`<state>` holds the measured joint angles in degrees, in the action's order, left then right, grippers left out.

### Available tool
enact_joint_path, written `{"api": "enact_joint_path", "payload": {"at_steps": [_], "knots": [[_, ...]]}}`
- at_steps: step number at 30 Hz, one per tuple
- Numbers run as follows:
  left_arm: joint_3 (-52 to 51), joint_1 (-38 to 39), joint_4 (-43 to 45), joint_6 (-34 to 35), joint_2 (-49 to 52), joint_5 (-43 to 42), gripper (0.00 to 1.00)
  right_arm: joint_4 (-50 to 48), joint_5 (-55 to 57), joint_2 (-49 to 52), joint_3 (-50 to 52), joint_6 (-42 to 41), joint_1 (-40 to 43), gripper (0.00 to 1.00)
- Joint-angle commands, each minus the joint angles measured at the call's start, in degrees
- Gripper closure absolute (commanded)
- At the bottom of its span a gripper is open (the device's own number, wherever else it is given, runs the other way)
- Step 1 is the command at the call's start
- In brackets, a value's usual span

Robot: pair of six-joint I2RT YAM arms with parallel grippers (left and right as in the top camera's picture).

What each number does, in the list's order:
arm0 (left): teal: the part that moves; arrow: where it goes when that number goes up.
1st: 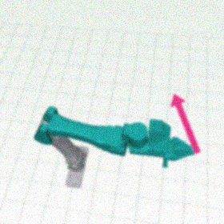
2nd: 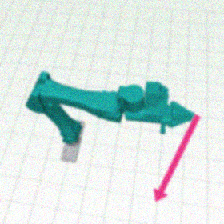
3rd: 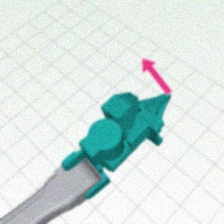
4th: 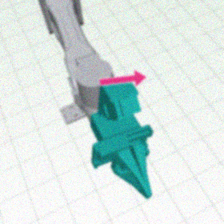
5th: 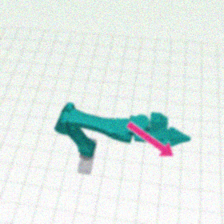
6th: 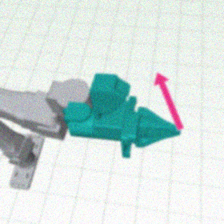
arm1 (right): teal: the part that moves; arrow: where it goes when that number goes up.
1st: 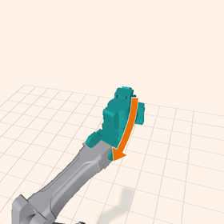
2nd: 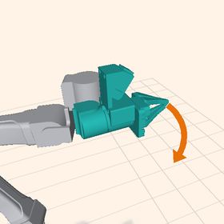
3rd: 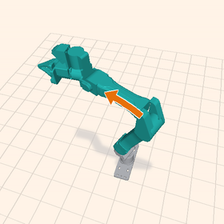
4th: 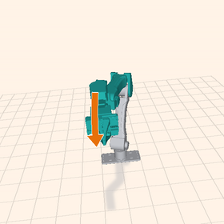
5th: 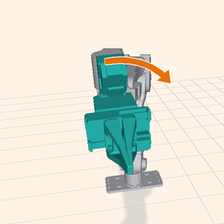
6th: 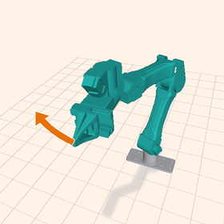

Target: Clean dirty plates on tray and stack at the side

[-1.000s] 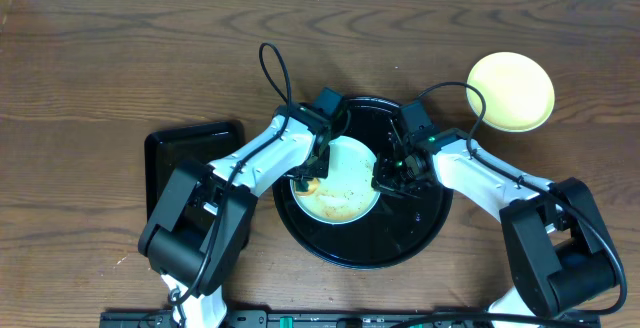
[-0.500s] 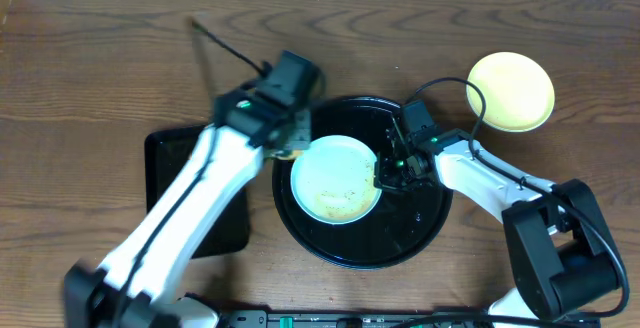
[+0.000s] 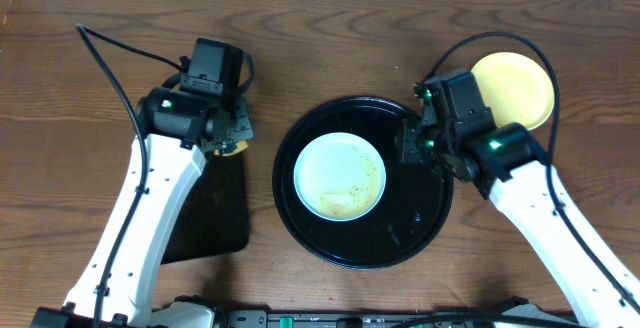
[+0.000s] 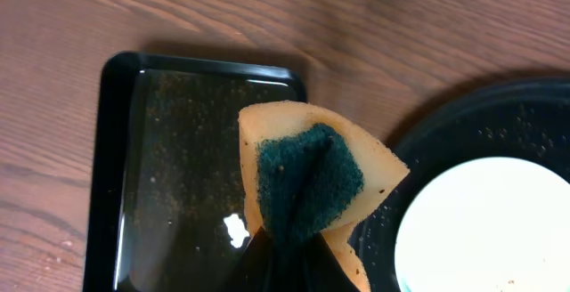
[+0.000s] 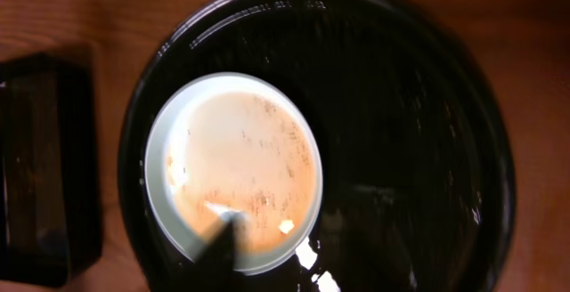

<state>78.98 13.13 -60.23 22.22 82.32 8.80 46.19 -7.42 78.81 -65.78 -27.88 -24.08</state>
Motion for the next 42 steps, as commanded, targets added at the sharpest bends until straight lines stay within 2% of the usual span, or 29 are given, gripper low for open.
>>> {"api": "enact_joint_path", "payload": {"at_steps": [1,4,7,8,9,10,16,19,21,24,26,30,32,35,39,42], "knots": [[0.00,-1.64,-0.44,-0.79,0.85,0.85,0.92,3.50,0.52,0.74,2.01,-10.43,0.42,0.01],[0.00,-1.86,-0.66,-0.79,1.66,0.85,0.93,0.44,-3.87,1.38,7.04,-15.21,0.42,0.01],[0.00,-1.86,-0.76,-0.79,2.60,0.85,0.92,-9.40,-11.45,2.32,14.49,-16.31,0.42,0.27],[0.00,-1.86,-0.87,-0.79,2.69,0.85,0.92,-12.59,-13.22,2.71,16.72,-16.96,0.42,0.41],[0.00,-1.86,-1.05,-0.81,2.84,0.85,0.92,-15.52,-14.36,3.17,18.58,-17.79,0.37,0.48],[0.00,-1.86,-1.27,-0.79,2.86,0.85,0.92,-17.92,-15.10,3.67,20.09,-18.69,0.37,0.50],[0.00,-1.86,-2.36,-0.81,2.89,0.85,0.92,-25.99,-15.54,7.13,25.57,-23.21,0.04,0.43],[0.00,-1.86,-2.84,-0.81,2.89,0.85,0.92,-29.27,-15.78,9.60,26.27,-23.87,-0.92,0.46],[0.00,-1.86,-3.04,-0.81,2.89,0.85,0.92,-31.45,-15.80,11.41,26.27,-24.04,-1.81,0.51],[0.00,-1.86,-3.19,-0.81,2.89,0.85,0.92,-34.40,-16.02,13.64,26.27,-25.33,-2.95,0.52],[0.00,-1.86,-3.21,-0.81,2.89,0.85,0.92,-36.50,-16.02,14.99,26.27,-25.97,-3.56,0.66],[0.00,-1.86,-3.26,-0.81,2.89,0.85,0.92,-40.04,-15.98,17.46,26.27,-27.96,-4.59,0.67],[0.00,-1.86,-3.45,-0.81,2.89,0.85,0.92,-40.83,-15.98,18.38,26.27,-28.50,-4.90,0.74],[0.00,-1.86,-3.93,-0.81,2.89,0.85,0.92,-40.87,-15.72,19.15,26.27,-28.74,-4.94,0.99],[0.00,-1.86,-4.00,-0.81,2.89,0.85,0.92,-40.85,-14.51,19.19,26.27,-28.63,-4.94,0.99],[0.00,-1.86,-4.02,-0.81,2.89,0.85,0.92,-41.05,-14.12,18.99,26.25,-25.24,-4.94,0.98]]}}
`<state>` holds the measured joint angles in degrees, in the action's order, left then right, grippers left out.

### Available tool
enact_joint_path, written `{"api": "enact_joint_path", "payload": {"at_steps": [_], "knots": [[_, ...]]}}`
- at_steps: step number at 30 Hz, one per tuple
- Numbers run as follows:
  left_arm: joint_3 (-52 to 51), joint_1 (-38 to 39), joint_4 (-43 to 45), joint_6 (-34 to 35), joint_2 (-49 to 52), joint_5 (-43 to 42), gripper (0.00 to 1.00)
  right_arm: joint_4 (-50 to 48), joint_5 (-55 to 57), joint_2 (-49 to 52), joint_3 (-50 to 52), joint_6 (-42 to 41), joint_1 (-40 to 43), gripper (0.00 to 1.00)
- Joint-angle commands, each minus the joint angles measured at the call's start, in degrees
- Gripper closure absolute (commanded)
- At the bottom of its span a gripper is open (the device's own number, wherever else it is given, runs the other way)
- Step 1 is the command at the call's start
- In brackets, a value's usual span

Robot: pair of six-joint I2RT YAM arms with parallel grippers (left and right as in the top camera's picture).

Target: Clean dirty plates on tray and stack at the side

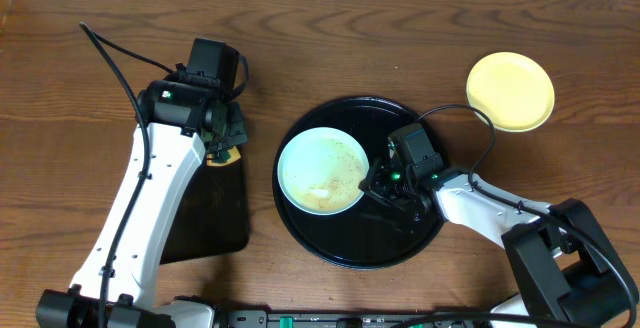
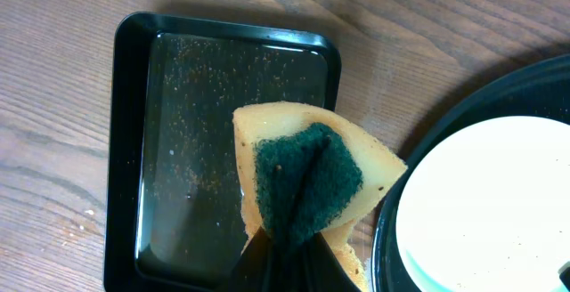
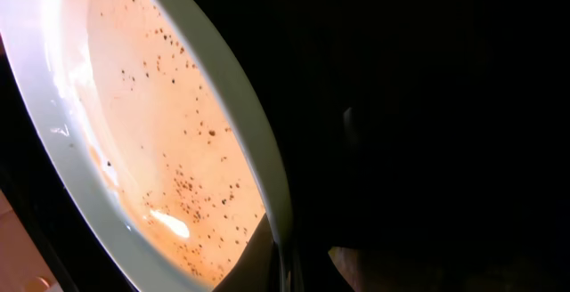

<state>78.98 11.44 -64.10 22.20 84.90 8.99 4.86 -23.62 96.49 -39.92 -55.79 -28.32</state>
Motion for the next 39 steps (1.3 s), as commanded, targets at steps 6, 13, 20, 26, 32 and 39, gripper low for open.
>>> {"api": "enact_joint_path", "payload": {"at_steps": [6,13,20,26,32,39], "knots": [[0.00,-0.17,-0.13,-0.79,0.31,0.66,0.92,5.77,7.61,-4.42,-1.73,9.97,0.28,0.98],[0.00,-0.17,-0.11,-0.79,0.31,0.68,0.92,28.70,22.84,-17.66,-12.98,19.26,0.92,0.98],[0.00,-0.17,0.50,-0.79,0.31,0.66,0.92,42.01,35.45,-22.80,-20.41,24.87,0.92,0.98],[0.00,-0.17,1.38,-1.84,0.81,0.66,0.92,48.43,45.70,-22.88,-22.88,27.67,0.92,0.98],[0.00,-0.17,1.36,-1.84,3.80,0.63,0.92,50.69,54.88,-22.88,-25.83,35.80,0.85,0.98],[-0.11,-0.17,1.51,-1.84,10.47,-1.16,0.92,55.45,61.42,-22.88,-34.86,40.63,0.31,0.99]]}}
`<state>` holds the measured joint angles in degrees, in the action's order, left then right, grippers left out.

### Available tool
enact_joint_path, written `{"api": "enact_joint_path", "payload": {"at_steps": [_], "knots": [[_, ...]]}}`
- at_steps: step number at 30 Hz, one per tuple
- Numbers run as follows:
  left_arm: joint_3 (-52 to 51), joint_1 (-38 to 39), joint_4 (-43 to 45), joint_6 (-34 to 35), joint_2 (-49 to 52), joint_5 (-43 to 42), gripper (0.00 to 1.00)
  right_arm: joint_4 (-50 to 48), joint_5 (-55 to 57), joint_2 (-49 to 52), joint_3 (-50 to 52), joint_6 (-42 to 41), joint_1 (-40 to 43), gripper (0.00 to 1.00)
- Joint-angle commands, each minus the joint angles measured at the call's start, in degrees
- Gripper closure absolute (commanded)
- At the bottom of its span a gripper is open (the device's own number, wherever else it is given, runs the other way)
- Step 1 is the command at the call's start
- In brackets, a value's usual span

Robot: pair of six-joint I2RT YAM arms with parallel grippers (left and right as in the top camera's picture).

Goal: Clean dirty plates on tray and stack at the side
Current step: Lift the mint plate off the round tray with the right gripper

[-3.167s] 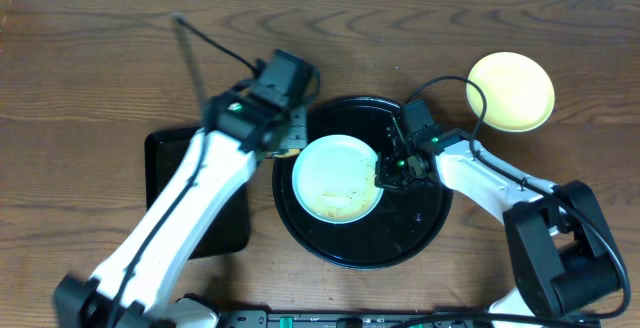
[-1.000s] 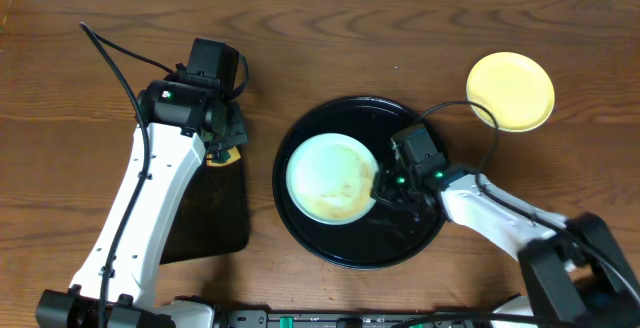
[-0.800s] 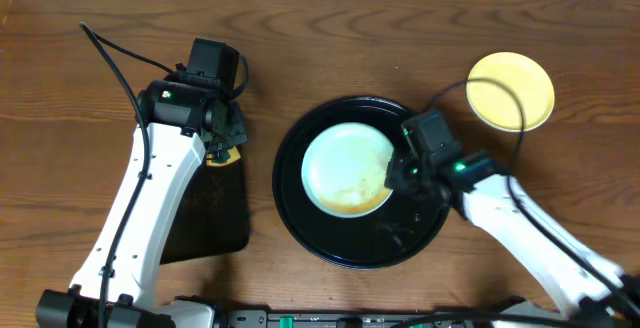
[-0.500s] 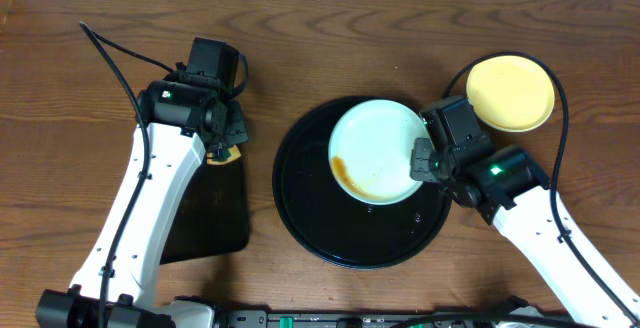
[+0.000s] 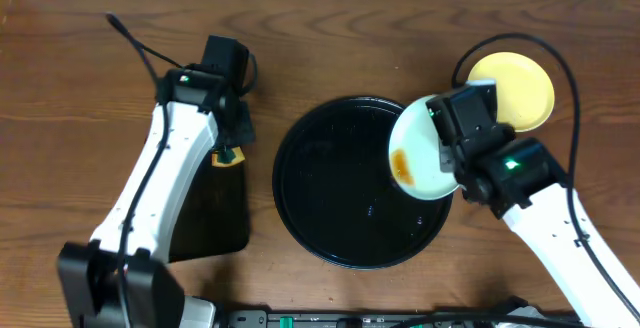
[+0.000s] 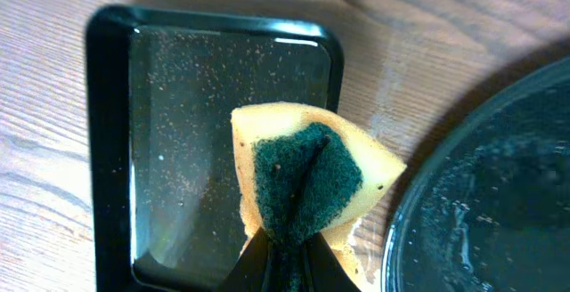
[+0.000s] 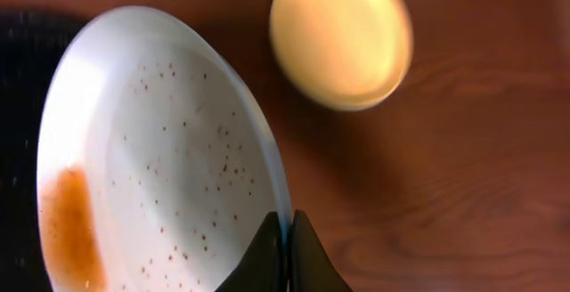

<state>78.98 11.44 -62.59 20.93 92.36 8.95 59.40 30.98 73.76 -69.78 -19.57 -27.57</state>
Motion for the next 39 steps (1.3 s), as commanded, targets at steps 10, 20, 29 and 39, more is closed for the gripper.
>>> {"api": "enact_joint_path", "payload": {"at_steps": [10,20,29,39], "knots": [[-0.11,-0.17,2.49,-0.79,9.18,-5.81,0.92,2.29,18.64,0.26,-10.05,15.02,-6.01,0.99],[-0.13,-0.17,4.46,-1.01,9.18,-6.01,0.92,5.60,20.76,7.45,-10.05,15.39,-11.72,0.99],[-0.15,-0.17,4.90,-1.01,9.18,-6.01,0.92,6.40,28.17,18.97,-10.05,13.18,-15.28,0.99],[-0.15,-0.17,5.05,-1.01,9.18,-6.01,0.92,7.48,28.13,22.34,-10.05,10.16,-15.26,0.99]]}}
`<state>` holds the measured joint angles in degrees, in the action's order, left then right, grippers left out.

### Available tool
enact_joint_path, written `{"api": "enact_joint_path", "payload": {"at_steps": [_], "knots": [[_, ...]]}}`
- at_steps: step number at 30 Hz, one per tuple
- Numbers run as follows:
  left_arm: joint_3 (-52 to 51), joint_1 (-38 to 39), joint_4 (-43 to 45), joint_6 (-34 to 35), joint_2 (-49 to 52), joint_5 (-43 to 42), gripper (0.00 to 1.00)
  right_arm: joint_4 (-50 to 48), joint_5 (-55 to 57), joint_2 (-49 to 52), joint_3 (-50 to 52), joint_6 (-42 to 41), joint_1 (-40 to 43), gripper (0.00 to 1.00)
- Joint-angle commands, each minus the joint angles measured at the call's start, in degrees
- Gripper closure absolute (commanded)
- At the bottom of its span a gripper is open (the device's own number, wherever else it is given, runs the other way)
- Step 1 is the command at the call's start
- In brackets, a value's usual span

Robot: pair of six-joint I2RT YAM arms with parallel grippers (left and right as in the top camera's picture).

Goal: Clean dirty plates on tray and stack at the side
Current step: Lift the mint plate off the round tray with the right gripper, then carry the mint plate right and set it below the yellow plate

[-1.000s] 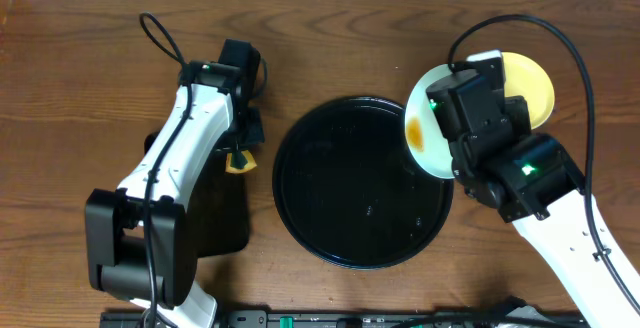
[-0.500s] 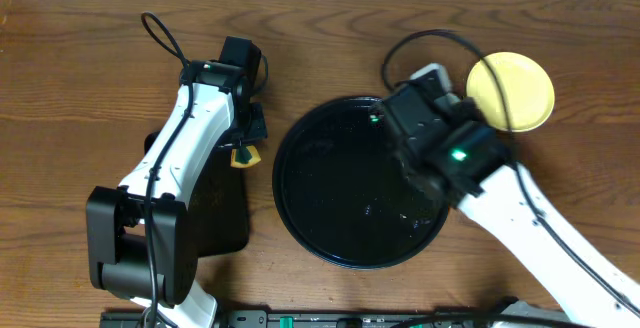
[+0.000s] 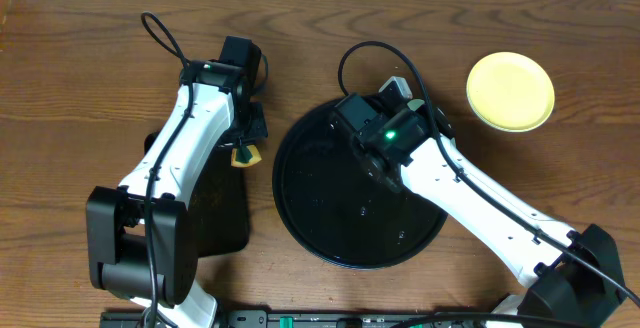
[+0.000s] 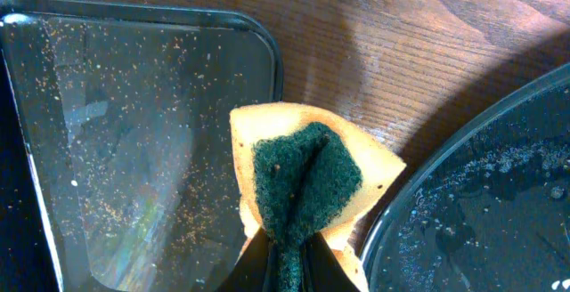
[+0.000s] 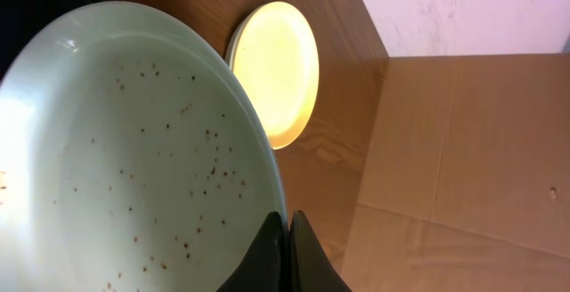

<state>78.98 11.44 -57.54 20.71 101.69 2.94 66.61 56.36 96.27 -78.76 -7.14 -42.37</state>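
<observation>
My right gripper (image 5: 287, 230) is shut on the rim of a pale speckled plate (image 5: 134, 167), which is tipped steeply. In the overhead view that plate is almost hidden by the right arm (image 3: 450, 183), which reaches over the back of the round black tray (image 3: 340, 218). My left gripper (image 4: 285, 261) is shut on a folded yellow sponge with a green scouring face (image 4: 307, 176). It hangs between the rectangular black tray (image 4: 134, 150) and the round tray (image 4: 481, 212). A yellow plate (image 3: 510, 90) lies on the table at the far right.
The rectangular tray (image 3: 215, 218) holds wet specks and sits left of the round tray. Beyond the yellow plate (image 5: 274, 69) stand a cardboard box (image 5: 463, 167) and a white wall. Cables loop over both arms.
The right wrist has moved from the round tray's right edge to its back, and the plate is tipped more steeply. The left gripper with the sponge is closer to the round tray.
At first the dirty plate lay in the round tray with the right gripper above the tray's right side. Then the gripper was low at the plate's right rim. Then it held the plate lifted off the tray, and now tipped over the back. The left kept the sponge throughout.
</observation>
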Motion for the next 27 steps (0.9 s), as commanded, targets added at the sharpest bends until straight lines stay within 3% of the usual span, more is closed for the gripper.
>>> {"api": "enact_joint_path", "payload": {"at_steps": [1,6,10,21,27], "knots": [[-0.15,-0.17,0.00,-0.79,-0.15,0.00,0.92,0.28,2.56,-0.17,-1.07,-2.58,-0.46,0.99],[-0.15,-0.17,-0.02,-0.79,-0.15,0.00,0.92,0.24,-6.36,-0.50,-1.09,-9.44,1.44,0.99],[-0.15,-0.17,0.00,-0.79,-0.15,0.00,0.92,-2.71,-18.91,-1.25,-1.16,-17.64,8.98,0.99],[-0.15,-0.17,0.00,-0.76,-0.15,-0.70,0.92,-9.44,-51.10,-2.27,-4.59,-20.28,40.59,0.99],[-0.15,-0.17,-0.02,-0.76,-0.15,-1.03,0.92,-10.23,-58.93,0.79,-4.50,-20.24,55.80,0.99]]}}
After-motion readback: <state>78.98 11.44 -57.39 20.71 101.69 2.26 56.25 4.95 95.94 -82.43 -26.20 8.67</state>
